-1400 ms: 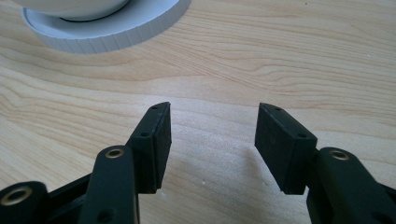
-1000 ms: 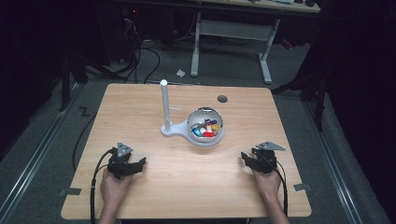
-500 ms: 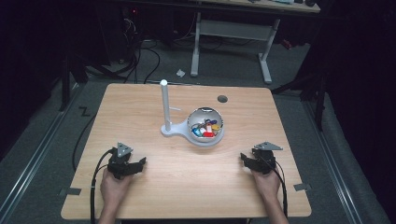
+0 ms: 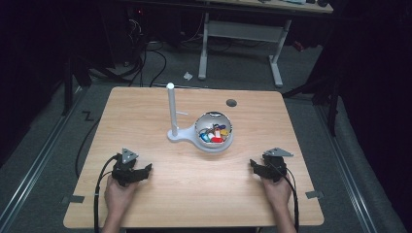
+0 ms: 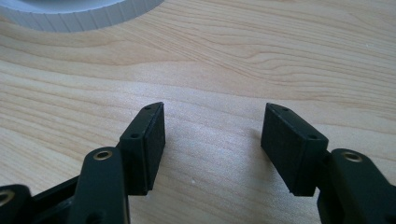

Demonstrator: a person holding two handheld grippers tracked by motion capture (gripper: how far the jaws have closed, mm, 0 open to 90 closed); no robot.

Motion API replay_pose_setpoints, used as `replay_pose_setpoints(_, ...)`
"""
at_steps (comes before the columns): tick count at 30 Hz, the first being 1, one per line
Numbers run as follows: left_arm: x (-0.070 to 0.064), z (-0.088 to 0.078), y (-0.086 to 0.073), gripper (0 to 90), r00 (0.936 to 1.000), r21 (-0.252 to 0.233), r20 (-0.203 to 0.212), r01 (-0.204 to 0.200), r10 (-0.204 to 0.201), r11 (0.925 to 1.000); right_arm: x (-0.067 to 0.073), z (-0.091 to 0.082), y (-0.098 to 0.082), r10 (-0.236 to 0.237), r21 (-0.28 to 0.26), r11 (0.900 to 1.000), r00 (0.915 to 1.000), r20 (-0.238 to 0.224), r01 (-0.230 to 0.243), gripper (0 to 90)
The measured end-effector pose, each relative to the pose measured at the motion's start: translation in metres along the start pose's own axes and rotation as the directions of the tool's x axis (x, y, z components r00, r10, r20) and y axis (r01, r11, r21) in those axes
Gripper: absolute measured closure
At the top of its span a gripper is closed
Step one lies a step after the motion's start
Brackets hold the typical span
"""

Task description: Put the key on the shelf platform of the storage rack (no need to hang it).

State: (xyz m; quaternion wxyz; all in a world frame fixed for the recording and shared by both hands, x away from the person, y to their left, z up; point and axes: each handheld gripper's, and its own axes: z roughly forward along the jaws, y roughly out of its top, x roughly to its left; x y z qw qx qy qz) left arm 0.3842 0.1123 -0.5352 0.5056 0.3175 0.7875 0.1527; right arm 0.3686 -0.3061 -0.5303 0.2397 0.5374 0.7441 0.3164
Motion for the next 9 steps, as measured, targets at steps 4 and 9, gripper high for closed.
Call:
replay_pose_setpoints(4,-0.0002,-0.0001,0.0000,28.4,1.0000,0.002,-0.002,0.003,-0.003,1.0000,0.0000,0.0000,0.0000,0.000,0.000,1.000,1.0000,0.000,0.000,40.2)
replay_pose_setpoints(9,-0.0001,0.0000,0.0000,28.4,1.0000,0.000,0.000,0.001,-0.001,1.0000,0.0002,0.0001,0.0000,0.001,0.000,1.000,1.0000,0.002,-0.001,40.3)
